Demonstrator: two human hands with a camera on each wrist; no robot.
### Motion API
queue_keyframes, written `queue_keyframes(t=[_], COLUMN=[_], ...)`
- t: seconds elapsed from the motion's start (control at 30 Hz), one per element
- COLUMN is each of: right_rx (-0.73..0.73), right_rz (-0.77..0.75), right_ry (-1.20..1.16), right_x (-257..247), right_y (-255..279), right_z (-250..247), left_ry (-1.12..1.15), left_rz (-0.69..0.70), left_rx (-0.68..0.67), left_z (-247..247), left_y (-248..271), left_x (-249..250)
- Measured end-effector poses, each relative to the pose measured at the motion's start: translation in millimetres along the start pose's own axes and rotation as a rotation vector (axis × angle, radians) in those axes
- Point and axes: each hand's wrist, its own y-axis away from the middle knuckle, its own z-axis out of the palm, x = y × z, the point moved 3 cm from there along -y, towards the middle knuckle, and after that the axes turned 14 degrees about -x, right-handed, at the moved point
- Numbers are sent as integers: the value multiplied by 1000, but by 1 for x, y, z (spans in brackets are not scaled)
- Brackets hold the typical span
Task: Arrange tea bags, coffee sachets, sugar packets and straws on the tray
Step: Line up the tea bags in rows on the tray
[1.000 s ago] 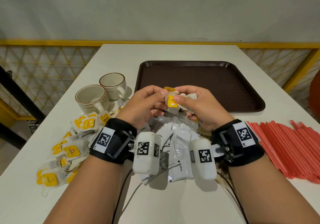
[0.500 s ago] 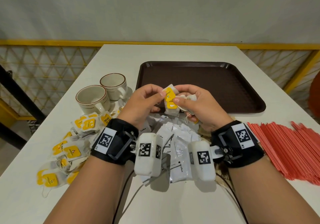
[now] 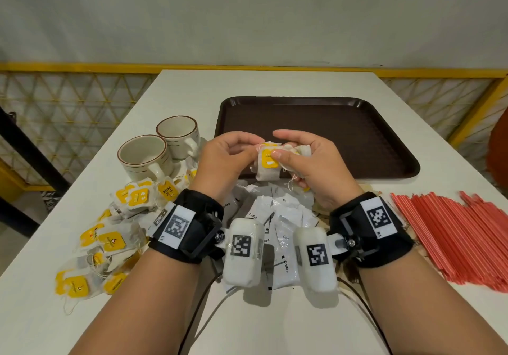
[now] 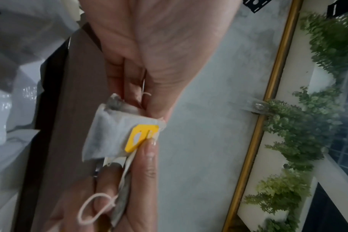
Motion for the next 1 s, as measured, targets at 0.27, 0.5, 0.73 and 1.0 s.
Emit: queue_keyframes(t=[0.27, 0.5, 0.73, 1.0], right_rx=[60, 32, -50, -67], right_rz=[21, 63, 121, 177], right_ry=[-64, -190, -251, -249], right_x=[2, 3, 6, 7], right_y=[-1, -2, -2, -2], right_z=[0, -3, 3, 4], left_ry=[137, -132, -145, -215], left_rz=[-5, 37, -86, -36], left_rx=[-40, -205, -88, -66], left_z=[4, 13, 16, 5], left_y=[1, 1, 3, 0], left_x=[0, -2, -4, -4])
